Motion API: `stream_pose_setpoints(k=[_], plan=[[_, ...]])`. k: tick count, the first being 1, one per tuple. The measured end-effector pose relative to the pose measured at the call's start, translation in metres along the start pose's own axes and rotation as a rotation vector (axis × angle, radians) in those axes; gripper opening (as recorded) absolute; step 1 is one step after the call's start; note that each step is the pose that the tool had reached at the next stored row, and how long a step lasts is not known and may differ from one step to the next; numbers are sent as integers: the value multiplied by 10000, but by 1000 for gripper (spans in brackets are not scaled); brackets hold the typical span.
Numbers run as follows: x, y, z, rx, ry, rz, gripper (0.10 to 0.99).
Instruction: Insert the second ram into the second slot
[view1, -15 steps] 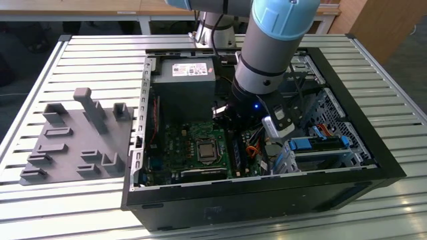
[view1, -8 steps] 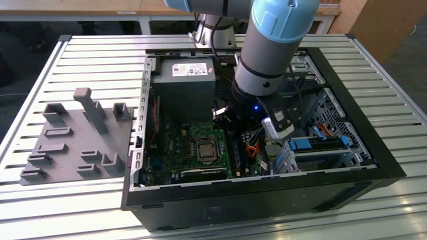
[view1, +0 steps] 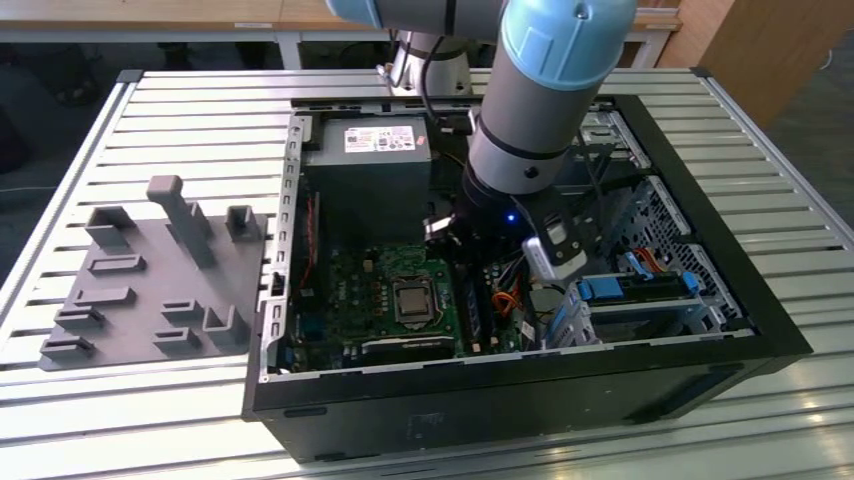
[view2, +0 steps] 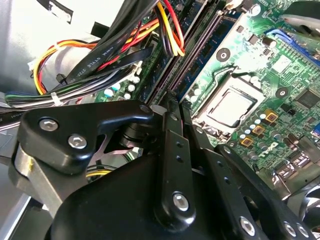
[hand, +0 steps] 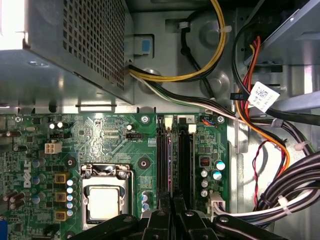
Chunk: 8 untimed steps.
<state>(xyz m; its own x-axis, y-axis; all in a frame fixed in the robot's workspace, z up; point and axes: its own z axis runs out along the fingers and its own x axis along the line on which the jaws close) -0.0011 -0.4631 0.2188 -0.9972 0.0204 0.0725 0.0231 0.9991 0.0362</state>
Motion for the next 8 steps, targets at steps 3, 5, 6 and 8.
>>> stream_pose_setpoints(k=[3, 5, 6, 8], plan=[[1, -1, 14, 0, 4, -1, 137], [2, -1, 20, 2, 7, 0, 137], [2, -1, 21, 3, 7, 0, 137], [2, -1, 24, -3, 7, 0, 137]])
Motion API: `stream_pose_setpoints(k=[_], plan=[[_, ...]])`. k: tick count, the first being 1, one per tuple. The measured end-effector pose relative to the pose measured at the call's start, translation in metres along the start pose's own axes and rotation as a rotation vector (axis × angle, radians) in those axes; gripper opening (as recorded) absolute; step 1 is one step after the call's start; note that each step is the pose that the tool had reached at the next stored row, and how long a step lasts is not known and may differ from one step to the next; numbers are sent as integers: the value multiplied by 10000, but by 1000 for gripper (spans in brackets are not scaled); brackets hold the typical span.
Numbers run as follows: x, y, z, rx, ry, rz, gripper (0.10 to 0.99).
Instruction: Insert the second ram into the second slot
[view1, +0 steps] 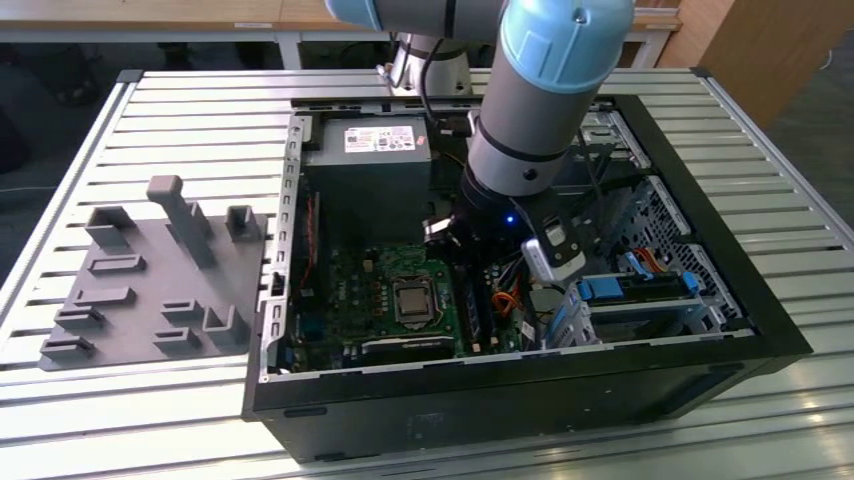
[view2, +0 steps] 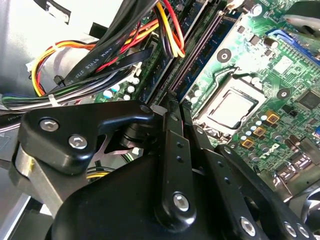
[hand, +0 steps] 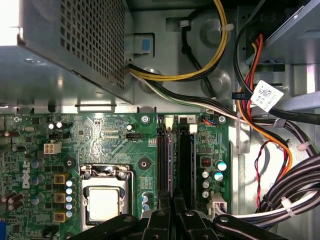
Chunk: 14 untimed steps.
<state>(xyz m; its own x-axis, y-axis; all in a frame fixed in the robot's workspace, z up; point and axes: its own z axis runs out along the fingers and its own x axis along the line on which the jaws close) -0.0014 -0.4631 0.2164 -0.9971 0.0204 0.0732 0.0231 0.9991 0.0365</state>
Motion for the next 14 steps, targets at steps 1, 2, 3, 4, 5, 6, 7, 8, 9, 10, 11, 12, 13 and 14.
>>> stream_pose_setpoints(k=[1, 2, 3, 4, 5, 6, 7, 8, 9, 10, 11, 12, 13, 14], plan=[[0, 0, 2, -3, 0, 0, 137], [0, 0, 3, -7, 0, 0, 137], [0, 0, 3, -8, 0, 3, 137], [0, 0, 3, -9, 0, 7, 137], [0, 0, 4, -10, 0, 10, 137], [0, -1, 6, -9, 0, 11, 137], [-1, -1, 10, -11, -1, 11, 137], [-1, -1, 13, -10, -1, 11, 137], [-1, -1, 17, -8, 0, 11, 137], [-2, -1, 22, -9, 0, 11, 137], [-2, -1, 26, -9, 0, 10, 137], [-2, -1, 31, -9, 0, 9, 137], [-2, -2, 37, -8, 0, 10, 137], [-2, -2, 40, -7, 0, 11, 137]])
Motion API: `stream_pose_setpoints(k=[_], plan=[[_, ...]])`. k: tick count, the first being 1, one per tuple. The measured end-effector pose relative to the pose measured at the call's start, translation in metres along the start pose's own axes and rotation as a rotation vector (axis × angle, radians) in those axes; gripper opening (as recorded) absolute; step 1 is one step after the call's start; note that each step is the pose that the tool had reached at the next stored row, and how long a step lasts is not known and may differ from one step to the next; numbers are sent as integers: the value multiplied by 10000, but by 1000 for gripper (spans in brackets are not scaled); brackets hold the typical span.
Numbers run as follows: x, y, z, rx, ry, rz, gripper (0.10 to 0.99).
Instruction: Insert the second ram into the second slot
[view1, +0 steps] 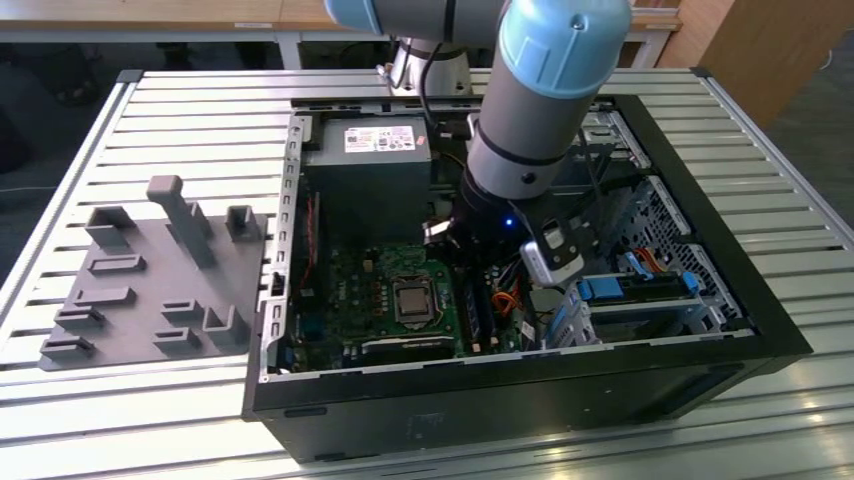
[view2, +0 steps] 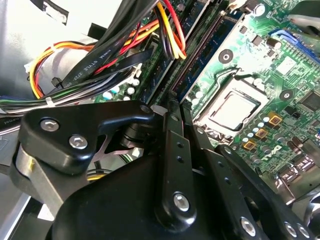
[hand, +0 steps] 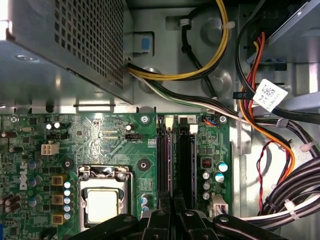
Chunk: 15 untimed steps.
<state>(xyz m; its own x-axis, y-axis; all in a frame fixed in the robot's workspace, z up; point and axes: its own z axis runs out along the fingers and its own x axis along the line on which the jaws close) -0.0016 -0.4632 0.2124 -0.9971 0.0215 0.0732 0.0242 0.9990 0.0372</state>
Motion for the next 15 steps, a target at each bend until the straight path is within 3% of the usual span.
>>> stream_pose_setpoints(k=[9, 10, 15], plan=[[-1, 0, 10, -4, -2, 0, 145], [-1, 0, 10, -4, -1, 0, 212], [1, 1, -19, -1, -1, 1, 212]])
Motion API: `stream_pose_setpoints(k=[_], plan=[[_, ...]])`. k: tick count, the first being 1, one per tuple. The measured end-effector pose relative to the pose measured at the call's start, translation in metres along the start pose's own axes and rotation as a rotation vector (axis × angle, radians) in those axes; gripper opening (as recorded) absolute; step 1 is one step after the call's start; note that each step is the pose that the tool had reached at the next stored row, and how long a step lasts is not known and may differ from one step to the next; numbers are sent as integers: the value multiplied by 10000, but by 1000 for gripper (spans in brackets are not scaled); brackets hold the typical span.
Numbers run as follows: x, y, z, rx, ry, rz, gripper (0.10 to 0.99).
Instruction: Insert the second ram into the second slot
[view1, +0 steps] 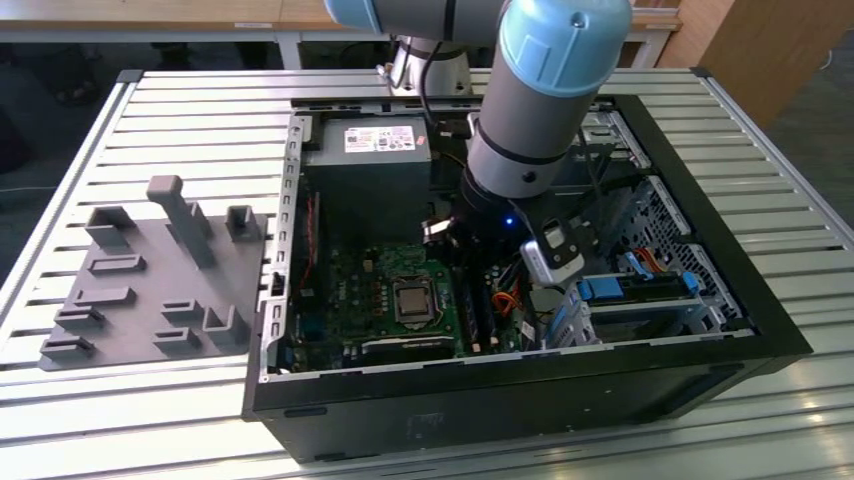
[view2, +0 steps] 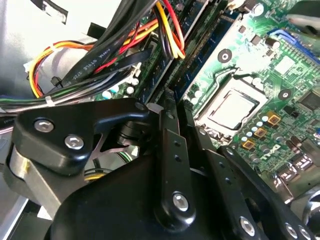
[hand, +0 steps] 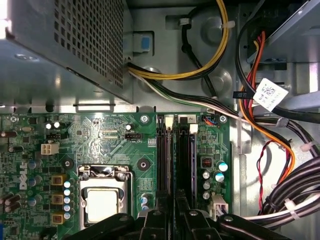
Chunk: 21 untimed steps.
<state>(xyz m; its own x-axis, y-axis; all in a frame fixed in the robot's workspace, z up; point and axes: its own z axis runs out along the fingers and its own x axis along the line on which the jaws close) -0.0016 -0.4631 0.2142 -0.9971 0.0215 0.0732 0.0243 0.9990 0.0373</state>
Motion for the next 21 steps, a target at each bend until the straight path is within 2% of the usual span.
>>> stream_pose_setpoints(k=[8, 11, 14, 15, 16, 18, 20, 21], plan=[[9, 4, -120, 1, 6, 0, 212], [10, 6, -140, -2, 7, 0, 212], [10, 5, -141, -3, 7, 0, 192], [10, 5, -142, 0, 8, 0, 129], [11, 5, -141, 0, 8, 0, 106], [9, 5, -124, 1, 6, -1, 106], [8, 4, -98, 0, 6, 0, 106], [3, 1, -25, 1, 6, 0, 106]])
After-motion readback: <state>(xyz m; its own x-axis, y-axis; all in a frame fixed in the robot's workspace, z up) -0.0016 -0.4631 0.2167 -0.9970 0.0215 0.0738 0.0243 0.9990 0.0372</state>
